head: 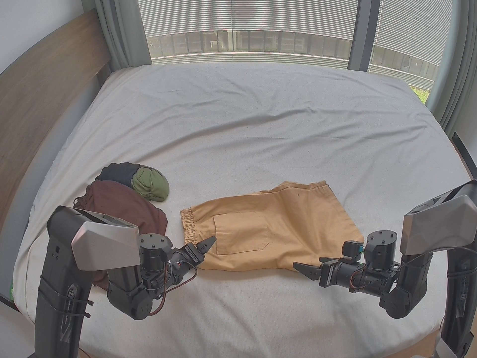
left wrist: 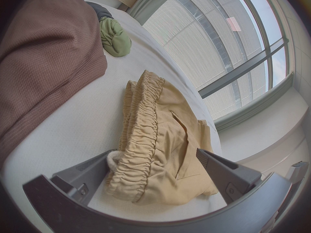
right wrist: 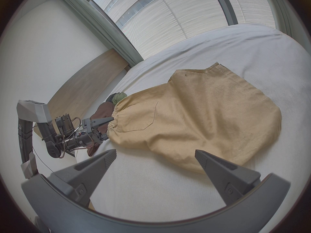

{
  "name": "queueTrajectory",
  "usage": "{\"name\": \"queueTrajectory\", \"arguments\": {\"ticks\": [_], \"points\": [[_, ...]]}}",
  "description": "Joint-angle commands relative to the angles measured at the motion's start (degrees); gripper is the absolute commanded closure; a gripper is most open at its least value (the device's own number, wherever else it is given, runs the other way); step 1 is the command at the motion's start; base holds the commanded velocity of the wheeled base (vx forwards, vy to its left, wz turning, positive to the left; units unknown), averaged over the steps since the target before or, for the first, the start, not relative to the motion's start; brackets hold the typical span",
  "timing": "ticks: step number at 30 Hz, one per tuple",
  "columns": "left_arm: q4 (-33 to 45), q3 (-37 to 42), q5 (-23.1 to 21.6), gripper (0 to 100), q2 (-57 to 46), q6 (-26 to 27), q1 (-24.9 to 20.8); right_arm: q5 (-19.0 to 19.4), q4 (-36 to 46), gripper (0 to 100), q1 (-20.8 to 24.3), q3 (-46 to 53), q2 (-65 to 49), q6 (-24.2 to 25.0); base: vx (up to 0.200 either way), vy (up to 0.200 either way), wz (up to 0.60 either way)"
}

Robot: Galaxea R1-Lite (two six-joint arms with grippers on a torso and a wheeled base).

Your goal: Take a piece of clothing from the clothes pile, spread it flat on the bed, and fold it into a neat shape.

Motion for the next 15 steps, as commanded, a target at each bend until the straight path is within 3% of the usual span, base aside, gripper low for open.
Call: {"name": "queueTrajectory", "arguments": {"ticks": [1,10,11,15], "points": [[-0.06,-0.28,0.03,0,-0.02,0.07,-0.05,0.05,-0.01,0,0.05,-0.08,-0.04,0.01,0.000,0.000,0.00],[-0.06,-0.64,0.03,0,0.06,-0.02,-0.05,-0.04,-0.01,0,0.23,-0.16,0.13,0.10,0.000,0.000,0.00],[-0.06,-0.55,0.11,100,0.06,-0.02,-0.05,-0.04,-0.01,0,0.23,-0.25,0.13,0.10,0.000,0.000,0.00],[0.03,-0.64,0.11,100,0.06,-0.02,-0.05,-0.04,-0.01,0,0.05,-0.52,0.13,0.10,0.000,0.000,0.00]]}}
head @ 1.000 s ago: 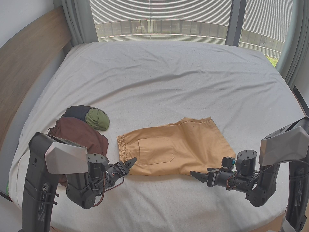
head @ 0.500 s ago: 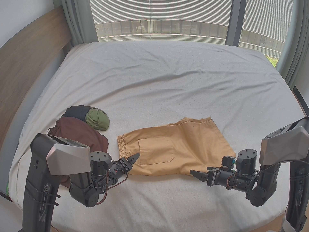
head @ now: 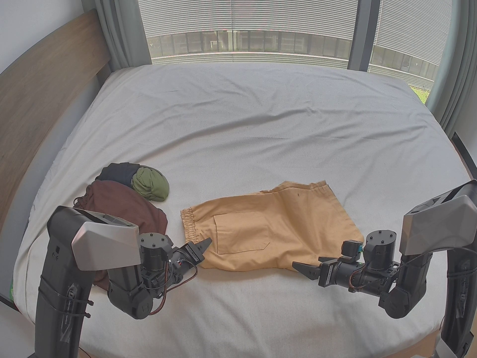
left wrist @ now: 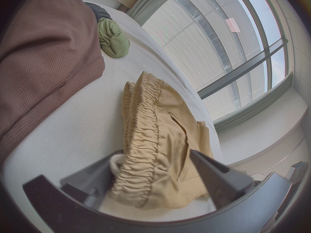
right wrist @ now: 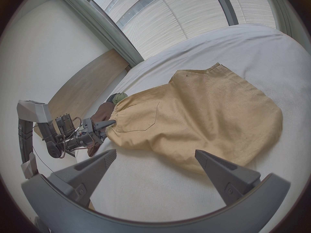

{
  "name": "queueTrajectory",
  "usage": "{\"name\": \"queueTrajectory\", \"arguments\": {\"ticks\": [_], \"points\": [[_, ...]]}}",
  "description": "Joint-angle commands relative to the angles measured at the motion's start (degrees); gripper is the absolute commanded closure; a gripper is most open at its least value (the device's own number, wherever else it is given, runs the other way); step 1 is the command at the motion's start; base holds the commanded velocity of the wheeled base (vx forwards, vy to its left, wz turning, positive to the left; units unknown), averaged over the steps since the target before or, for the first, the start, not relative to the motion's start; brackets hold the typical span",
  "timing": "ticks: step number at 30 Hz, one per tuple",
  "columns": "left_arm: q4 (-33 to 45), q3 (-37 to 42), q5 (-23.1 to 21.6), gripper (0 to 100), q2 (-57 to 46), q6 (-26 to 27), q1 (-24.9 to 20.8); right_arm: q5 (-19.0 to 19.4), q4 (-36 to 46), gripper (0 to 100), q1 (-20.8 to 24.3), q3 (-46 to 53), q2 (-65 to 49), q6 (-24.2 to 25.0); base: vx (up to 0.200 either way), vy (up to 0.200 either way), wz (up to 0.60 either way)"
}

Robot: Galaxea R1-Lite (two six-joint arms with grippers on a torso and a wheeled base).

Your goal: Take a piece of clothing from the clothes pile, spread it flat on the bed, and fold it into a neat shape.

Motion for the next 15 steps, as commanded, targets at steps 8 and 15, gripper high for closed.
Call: {"name": "queueTrajectory", "arguments": {"ticks": [8,15], "points": [[0.18,1.09,0.16,100,-0.59,0.16,1.92,0.01,-0.03,0,-0.17,-0.15,0.46,0.01,0.000,0.000,0.00],[2.55,6.10,0.07,100,-6.65,0.24,2.27,0.01,-0.03,0,-0.34,-0.06,-0.07,0.01,0.000,0.000,0.00]]}}
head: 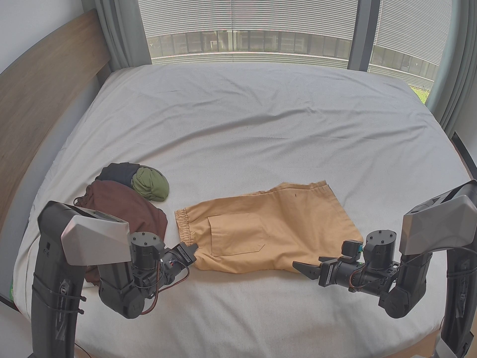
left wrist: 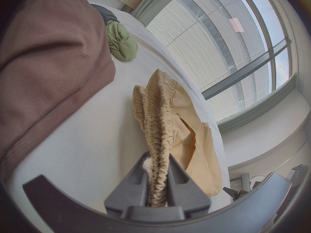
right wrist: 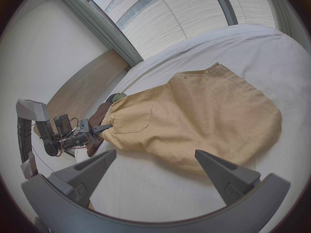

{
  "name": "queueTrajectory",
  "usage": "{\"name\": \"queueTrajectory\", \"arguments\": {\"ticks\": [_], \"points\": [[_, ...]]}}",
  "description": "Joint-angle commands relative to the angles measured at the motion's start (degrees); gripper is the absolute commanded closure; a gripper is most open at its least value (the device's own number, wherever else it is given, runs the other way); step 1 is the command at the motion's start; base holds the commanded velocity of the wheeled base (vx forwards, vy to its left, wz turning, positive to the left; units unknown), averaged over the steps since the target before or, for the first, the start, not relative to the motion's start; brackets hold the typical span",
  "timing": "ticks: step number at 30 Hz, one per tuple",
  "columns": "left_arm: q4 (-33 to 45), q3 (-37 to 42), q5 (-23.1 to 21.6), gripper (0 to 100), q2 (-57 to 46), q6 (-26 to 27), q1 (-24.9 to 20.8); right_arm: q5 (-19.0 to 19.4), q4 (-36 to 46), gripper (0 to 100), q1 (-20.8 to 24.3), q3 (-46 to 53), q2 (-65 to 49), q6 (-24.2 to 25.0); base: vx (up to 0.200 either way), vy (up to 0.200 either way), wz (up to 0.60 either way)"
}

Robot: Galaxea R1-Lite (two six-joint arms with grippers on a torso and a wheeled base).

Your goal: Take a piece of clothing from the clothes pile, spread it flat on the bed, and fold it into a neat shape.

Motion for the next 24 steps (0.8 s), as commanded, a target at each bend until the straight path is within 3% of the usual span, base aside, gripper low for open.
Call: {"name": "queueTrajectory", "arguments": {"ticks": [1,4,10,24], "points": [[1.07,3.33,-0.04,100,-5.18,0.04,0.40,0.01,-0.03,0,-0.24,0.07,-0.26,0.01,0.000,0.000,0.00],[1.16,4.56,0.05,100,-6.15,0.30,0.40,0.01,-0.03,0,-0.32,-0.02,-0.35,0.01,0.000,0.000,0.00],[0.72,7.55,0.40,100,-7.20,5.75,1.63,0.10,-0.03,0,-0.32,-0.02,-0.35,0.10,0.000,0.000,0.00],[1.07,14.23,-0.57,100,-11.68,14.01,9.19,0.10,-0.03,0,-0.32,0.07,-0.44,0.10,0.000,0.000,0.00]]}}
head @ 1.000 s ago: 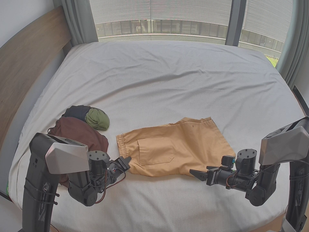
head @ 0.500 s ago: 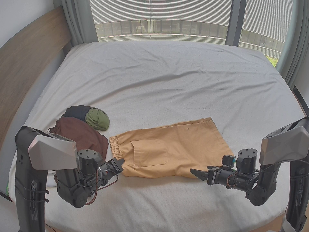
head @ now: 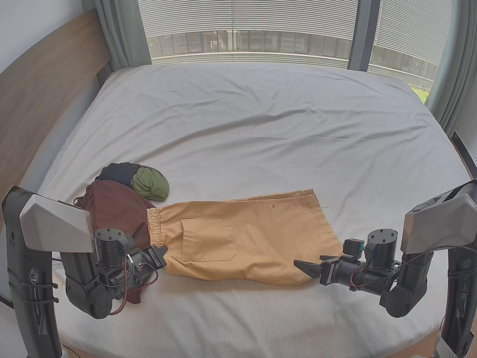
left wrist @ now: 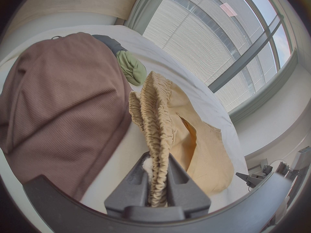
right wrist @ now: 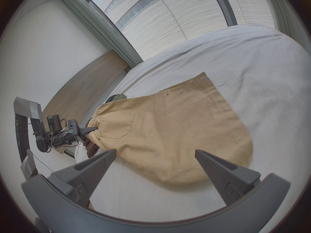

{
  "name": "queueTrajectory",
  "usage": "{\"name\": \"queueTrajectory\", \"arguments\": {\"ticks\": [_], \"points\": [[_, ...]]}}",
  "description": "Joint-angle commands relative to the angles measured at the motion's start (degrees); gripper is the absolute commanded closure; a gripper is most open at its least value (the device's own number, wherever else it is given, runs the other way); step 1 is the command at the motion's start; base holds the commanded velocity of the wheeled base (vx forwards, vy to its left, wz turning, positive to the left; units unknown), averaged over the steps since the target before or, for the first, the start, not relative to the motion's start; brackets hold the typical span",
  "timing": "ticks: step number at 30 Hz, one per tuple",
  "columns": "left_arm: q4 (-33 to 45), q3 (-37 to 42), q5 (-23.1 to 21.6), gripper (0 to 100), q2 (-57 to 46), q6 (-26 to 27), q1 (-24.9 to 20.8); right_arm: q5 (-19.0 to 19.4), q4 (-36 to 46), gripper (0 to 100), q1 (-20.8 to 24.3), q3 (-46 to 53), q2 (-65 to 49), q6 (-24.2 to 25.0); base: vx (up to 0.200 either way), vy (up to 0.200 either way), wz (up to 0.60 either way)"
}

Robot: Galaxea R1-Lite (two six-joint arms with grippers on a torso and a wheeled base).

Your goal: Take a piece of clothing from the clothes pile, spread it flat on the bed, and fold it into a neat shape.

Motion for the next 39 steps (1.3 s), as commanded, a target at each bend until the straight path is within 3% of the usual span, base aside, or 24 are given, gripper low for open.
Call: {"name": "queueTrajectory", "arguments": {"ticks": [1,12,30,39], "points": [[-0.10,1.05,-0.48,100,-1.53,1.22,2.40,0.04,-0.03,0,0.08,0.02,-0.03,0.00,0.000,0.000,0.00],[-0.02,1.14,-0.83,100,-3.29,2.63,2.22,0.04,-0.03,0,0.17,0.11,-0.73,0.00,0.000,0.000,0.00],[5.17,-7.65,-0.74,100,-6.28,2.54,-7.71,0.13,-0.03,0,-0.80,-0.06,-2.22,0.09,0.000,0.000,0.00],[6.58,-11.95,-0.74,100,-5.75,2.45,-11.49,1.01,-0.03,0,-3.35,-0.59,-2.40,0.18,0.000,0.000,0.00]]}}
